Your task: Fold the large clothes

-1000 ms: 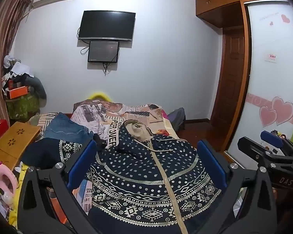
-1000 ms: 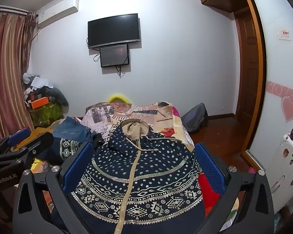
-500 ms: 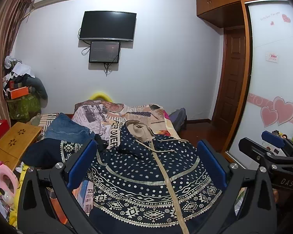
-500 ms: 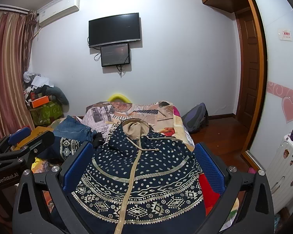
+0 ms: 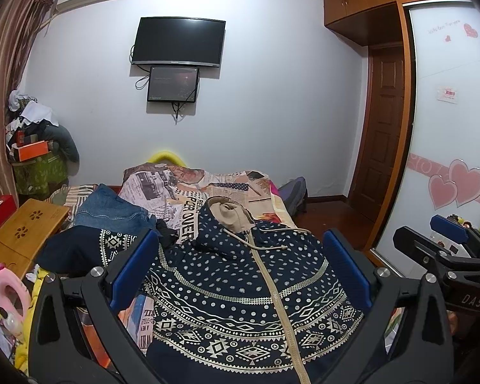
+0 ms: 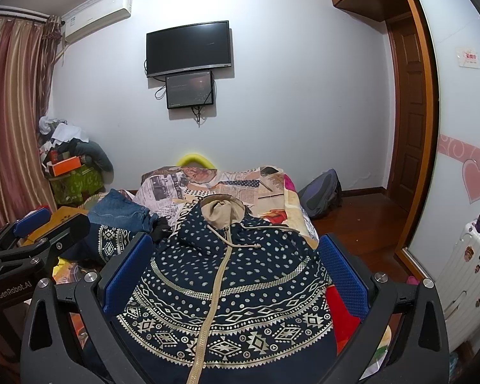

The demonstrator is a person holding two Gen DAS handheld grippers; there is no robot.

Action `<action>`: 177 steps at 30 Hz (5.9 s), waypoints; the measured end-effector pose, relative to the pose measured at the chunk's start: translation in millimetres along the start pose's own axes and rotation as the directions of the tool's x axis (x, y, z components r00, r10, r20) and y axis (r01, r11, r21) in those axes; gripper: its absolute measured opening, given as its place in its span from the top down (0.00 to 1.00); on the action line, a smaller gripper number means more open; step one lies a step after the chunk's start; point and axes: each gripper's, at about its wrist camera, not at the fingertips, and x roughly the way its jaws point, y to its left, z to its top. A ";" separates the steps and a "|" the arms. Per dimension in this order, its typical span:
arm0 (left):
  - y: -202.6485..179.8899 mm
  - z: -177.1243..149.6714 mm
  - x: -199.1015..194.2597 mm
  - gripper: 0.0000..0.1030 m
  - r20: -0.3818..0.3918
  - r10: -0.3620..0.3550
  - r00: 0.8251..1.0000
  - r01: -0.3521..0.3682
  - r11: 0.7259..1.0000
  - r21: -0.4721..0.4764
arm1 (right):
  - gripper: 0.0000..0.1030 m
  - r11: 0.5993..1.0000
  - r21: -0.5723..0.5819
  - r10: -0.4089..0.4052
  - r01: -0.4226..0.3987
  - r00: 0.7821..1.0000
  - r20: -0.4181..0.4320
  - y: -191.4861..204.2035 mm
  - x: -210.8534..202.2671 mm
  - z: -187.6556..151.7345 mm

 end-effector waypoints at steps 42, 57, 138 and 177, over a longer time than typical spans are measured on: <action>2.5 -1.6 5.6 0.00 -0.014 0.003 1.000 -0.003 1.000 -0.010 | 0.00 1.000 -0.001 -0.001 0.001 1.000 -0.009 -1.5 7.7 -2.4; 52.6 13.5 37.1 0.00 -0.006 0.125 0.992 -0.125 0.992 -0.033 | 0.00 0.999 -0.023 -0.023 0.022 0.999 -0.035 -3.2 31.2 6.3; 207.8 109.9 217.1 0.98 -0.094 -0.020 0.995 -0.001 0.975 -0.221 | 0.00 1.000 0.010 -0.007 0.011 0.927 -0.375 -25.2 192.4 -21.4; 14.1 -28.8 269.3 0.30 -0.603 -0.109 0.790 0.258 0.952 0.167 | 0.00 0.995 -0.077 -0.093 0.067 0.909 -0.407 -57.5 188.7 -31.8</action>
